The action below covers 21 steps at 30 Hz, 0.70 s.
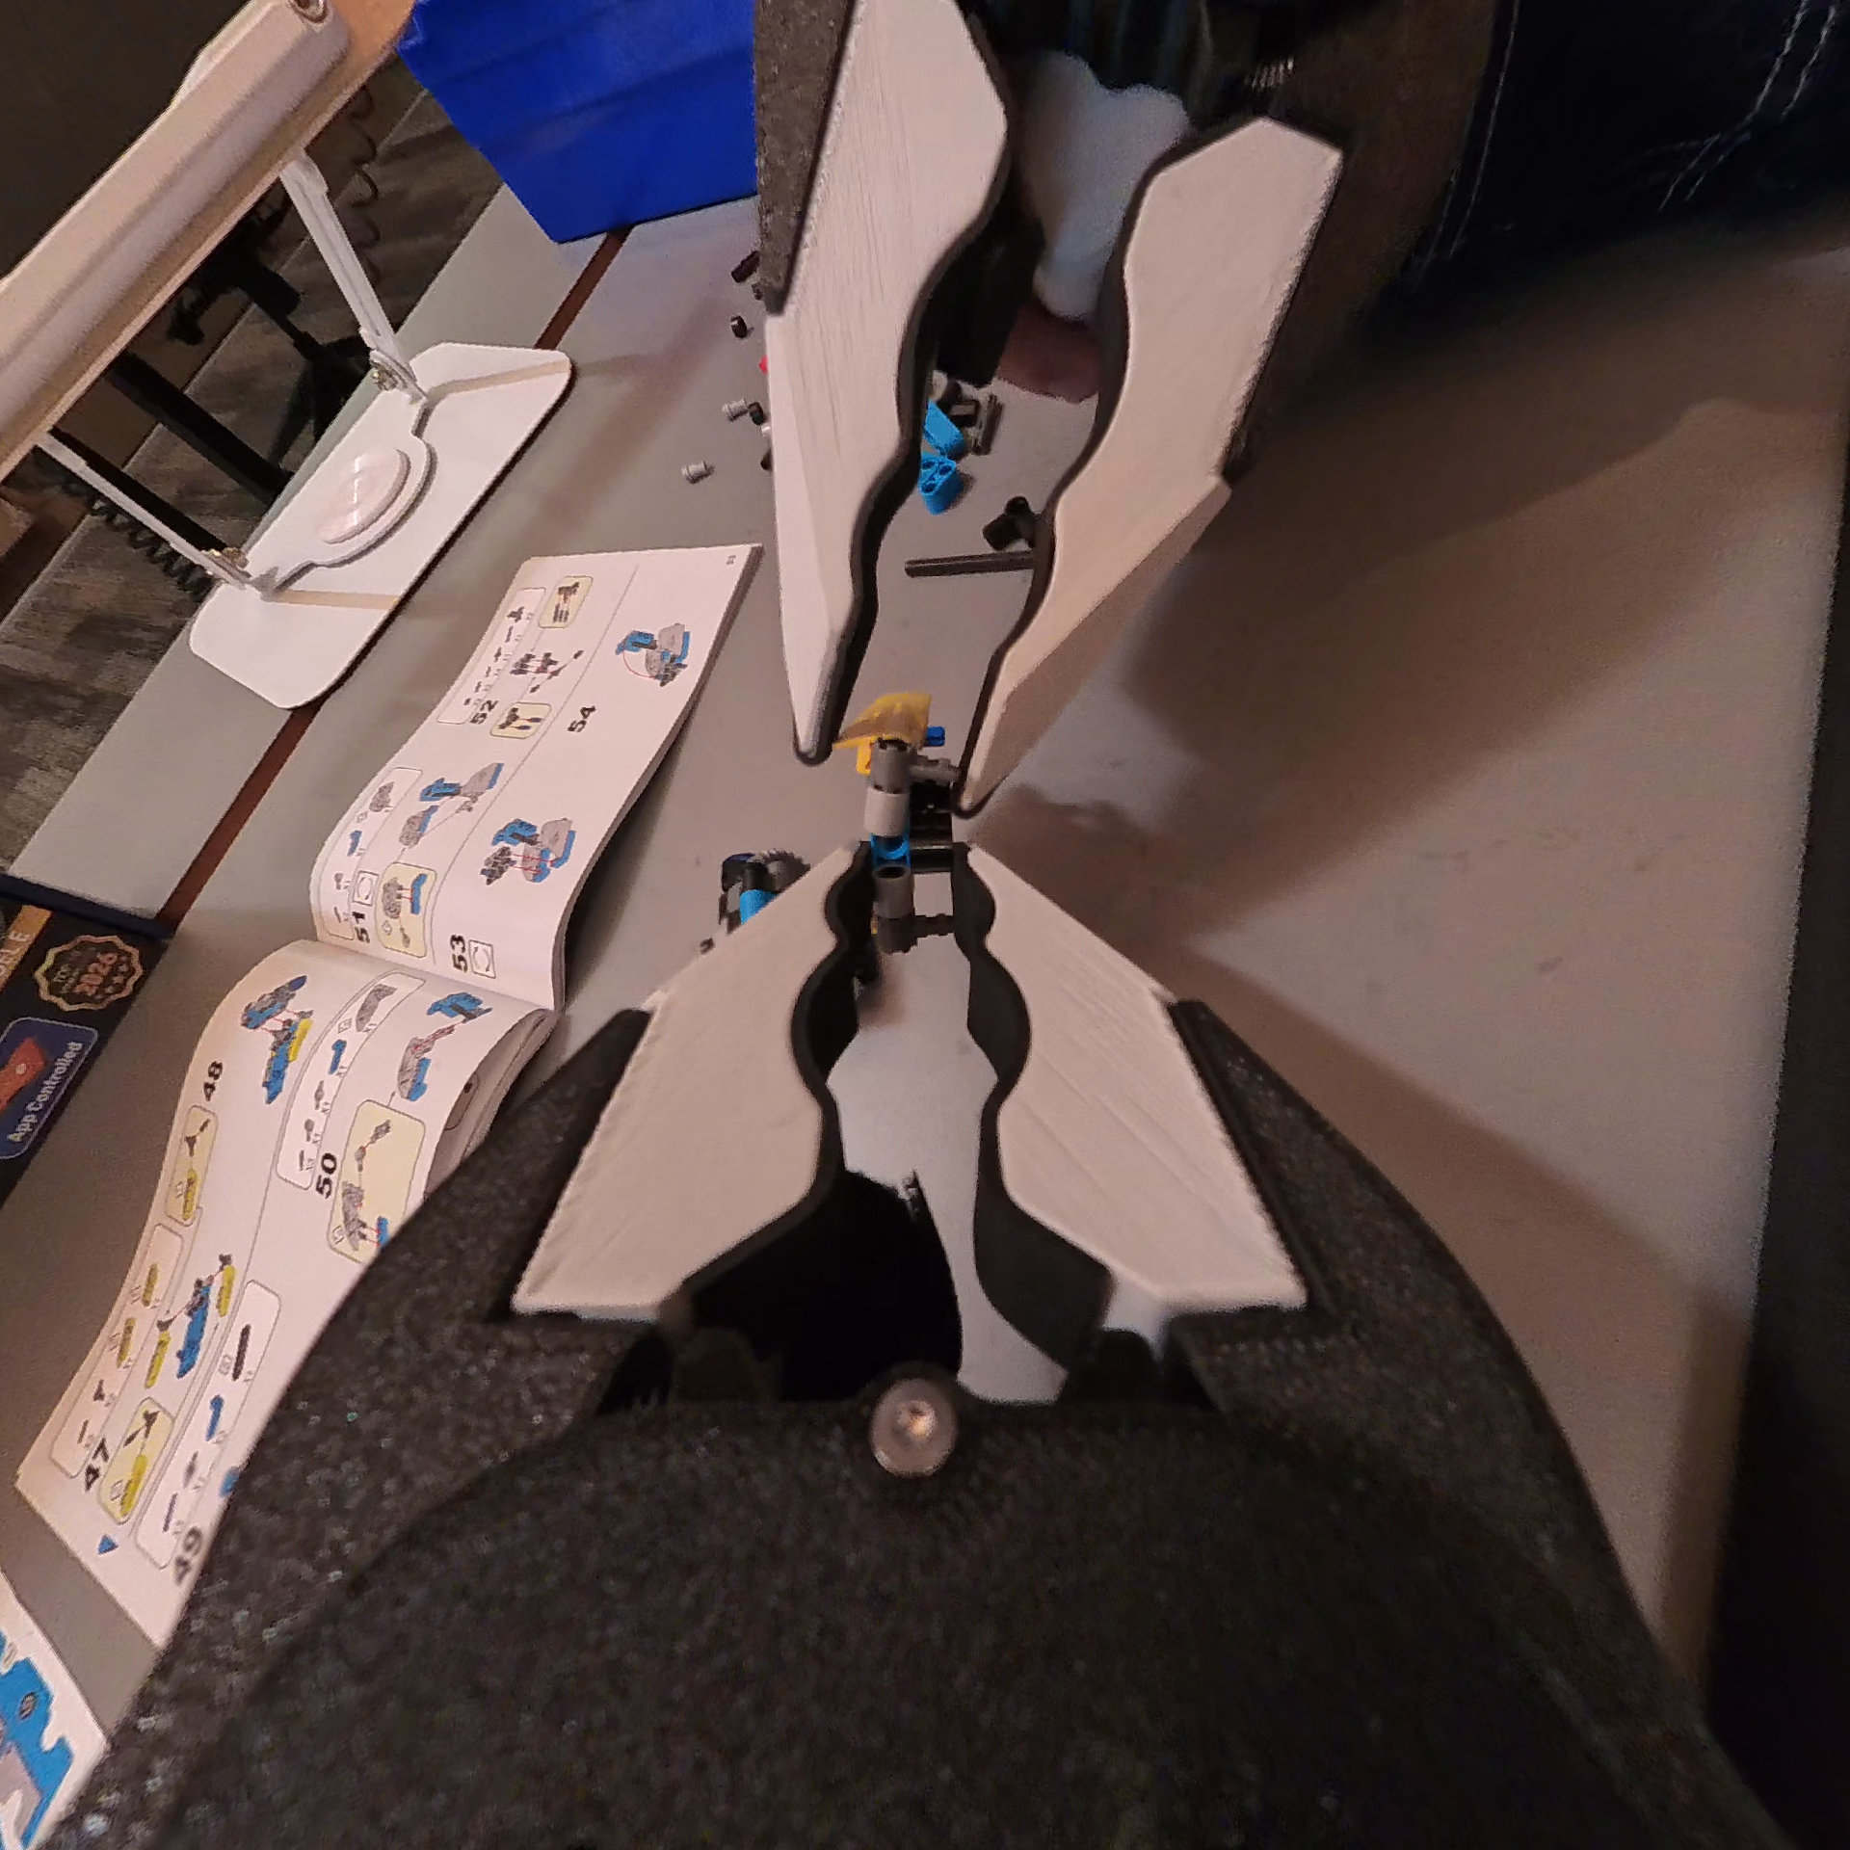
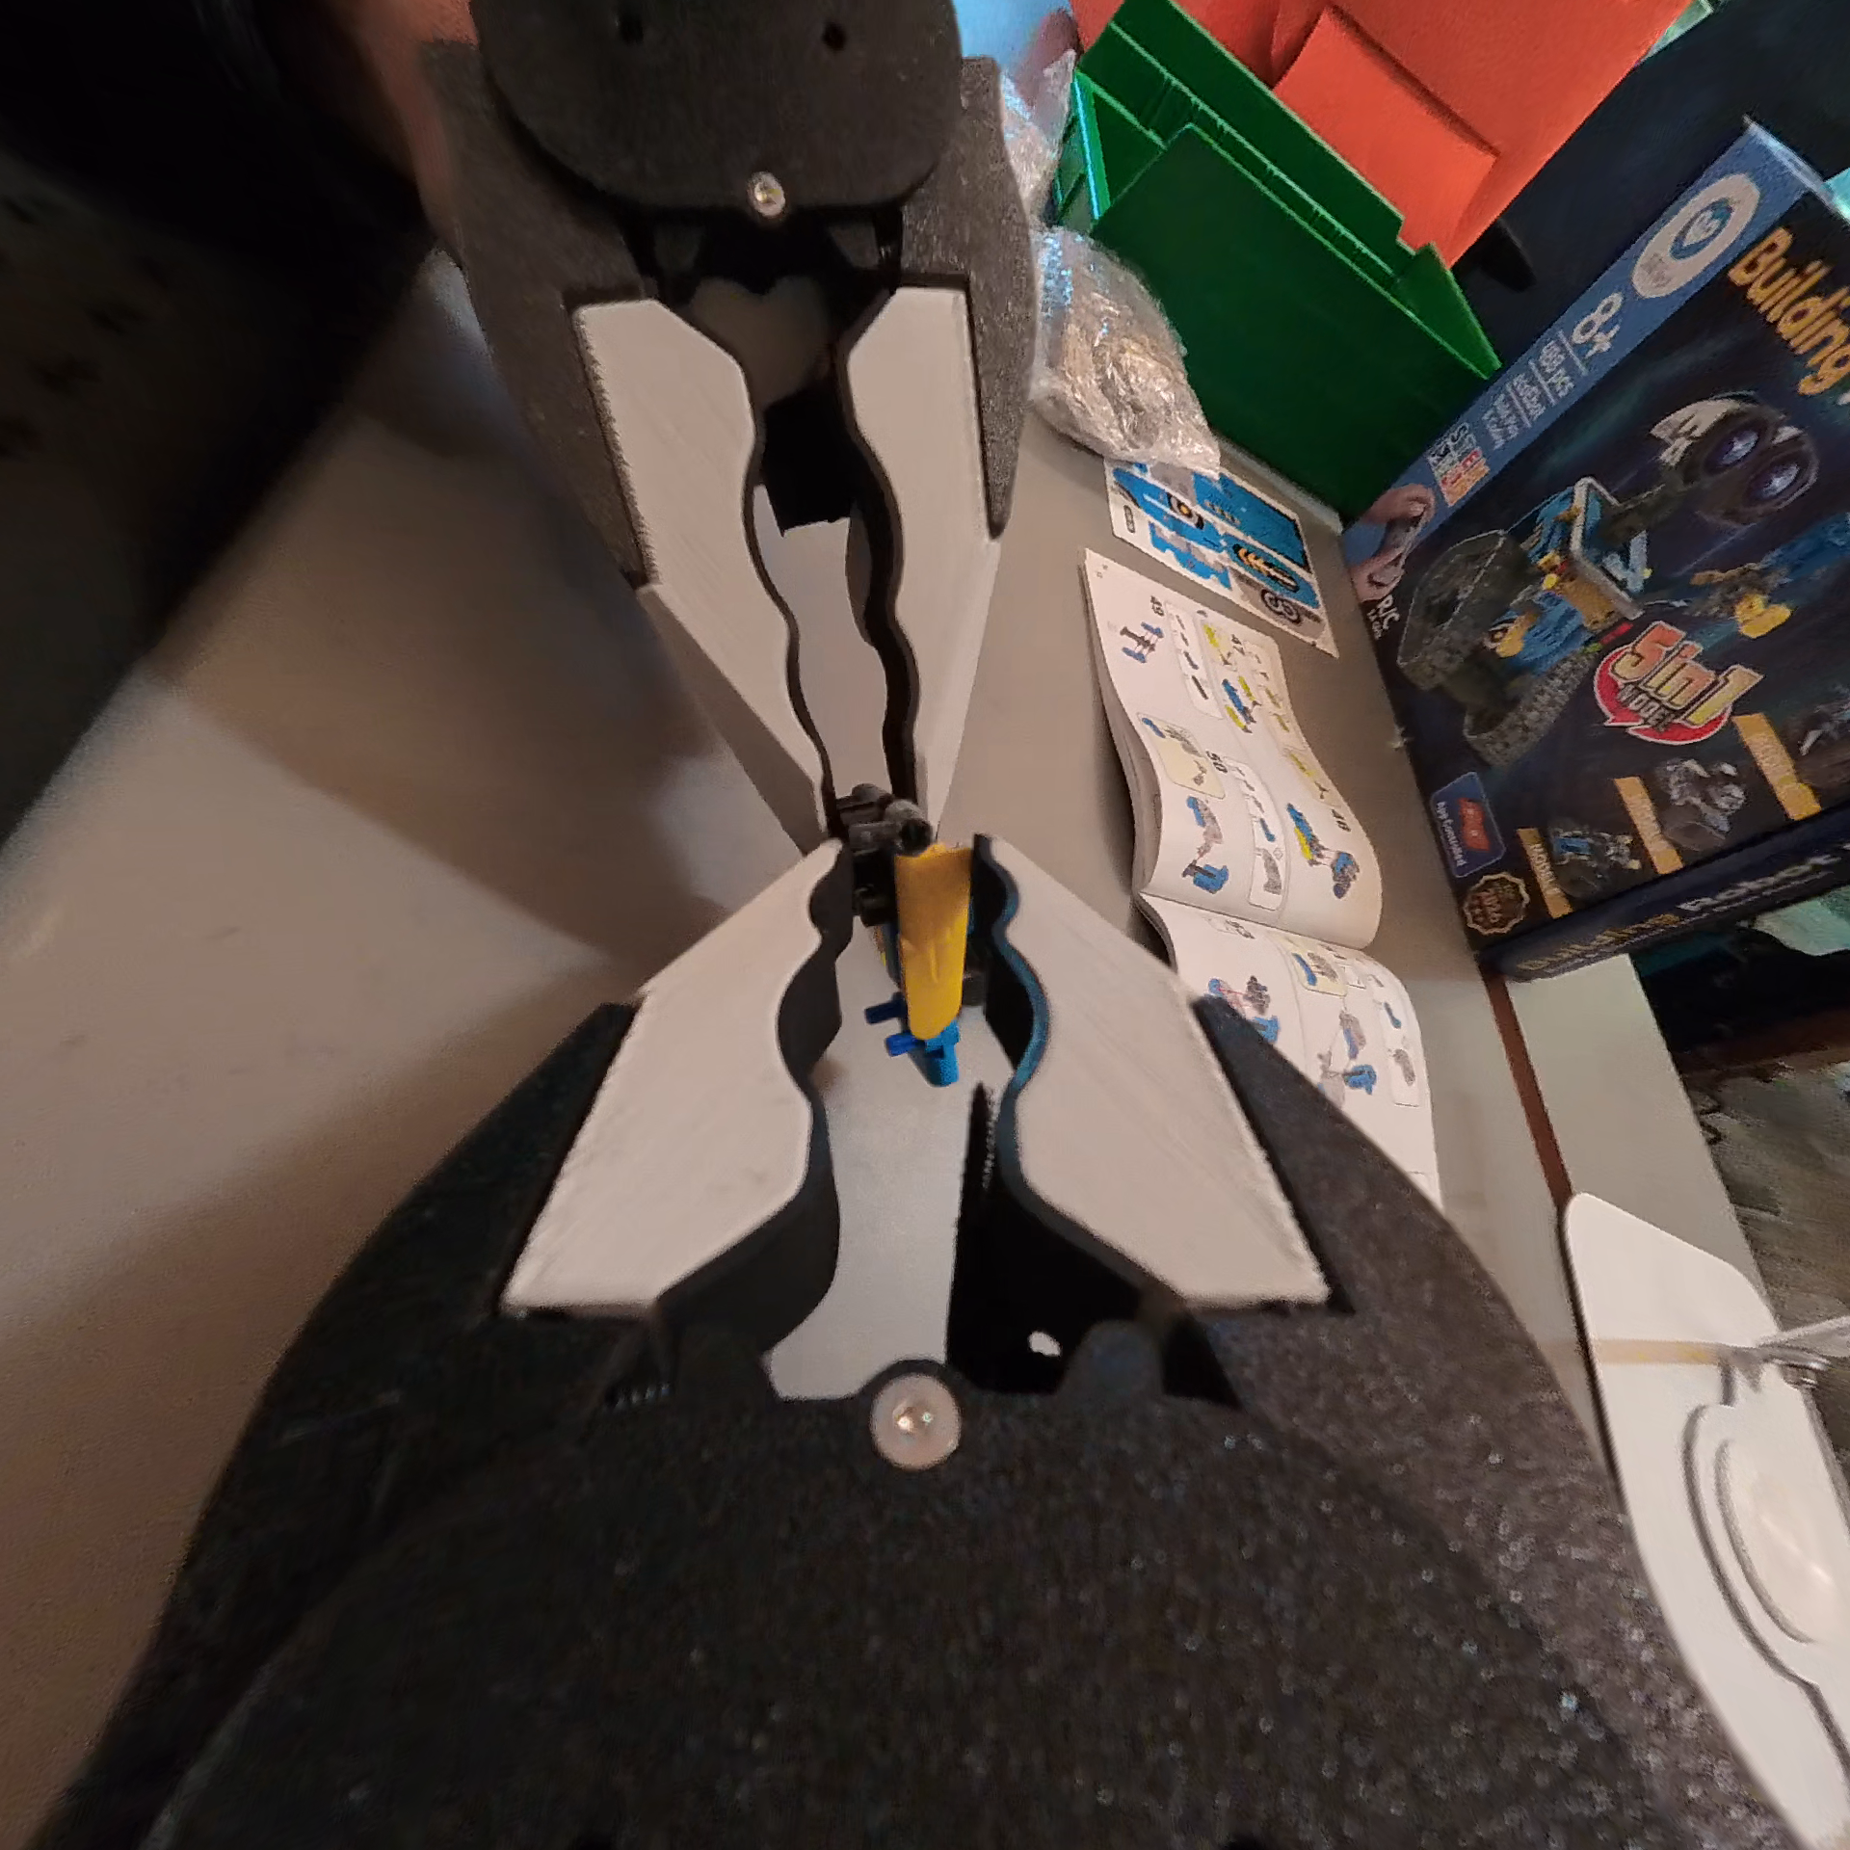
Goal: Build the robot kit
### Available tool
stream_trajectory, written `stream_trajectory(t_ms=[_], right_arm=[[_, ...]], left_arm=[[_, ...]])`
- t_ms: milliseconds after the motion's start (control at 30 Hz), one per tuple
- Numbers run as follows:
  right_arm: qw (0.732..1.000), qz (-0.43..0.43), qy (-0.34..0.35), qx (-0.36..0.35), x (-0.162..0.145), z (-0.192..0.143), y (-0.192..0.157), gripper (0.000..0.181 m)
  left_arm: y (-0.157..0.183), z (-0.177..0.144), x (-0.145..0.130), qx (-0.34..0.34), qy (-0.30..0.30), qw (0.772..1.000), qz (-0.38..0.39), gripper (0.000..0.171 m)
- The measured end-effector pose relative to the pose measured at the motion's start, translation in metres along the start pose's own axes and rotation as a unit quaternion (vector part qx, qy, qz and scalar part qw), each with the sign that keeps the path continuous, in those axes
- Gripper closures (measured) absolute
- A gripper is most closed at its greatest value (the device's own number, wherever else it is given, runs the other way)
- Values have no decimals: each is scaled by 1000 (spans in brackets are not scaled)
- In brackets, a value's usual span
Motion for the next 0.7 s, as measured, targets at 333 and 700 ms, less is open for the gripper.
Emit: stream_trajectory(t_ms=[333, 700], right_arm=[[999, -51, -8, 12, 1, 0, -7, 160], [997, 3, -10, 78, -4, -2, -7, 159]], left_arm=[[7, 2, 0, -13, -4, 999, 32, 157], [16, 5, -1, -20, -14, 997, 73, 157]])
Point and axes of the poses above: each gripper's, where its closed fingertips meet, z out along the fingers, x out of its top, y = z × x across the jaws, the point moved 9 cm from there along -z, back along the fingers, and after that the axes turned 1 degree about -y, right-handed, at the moved point
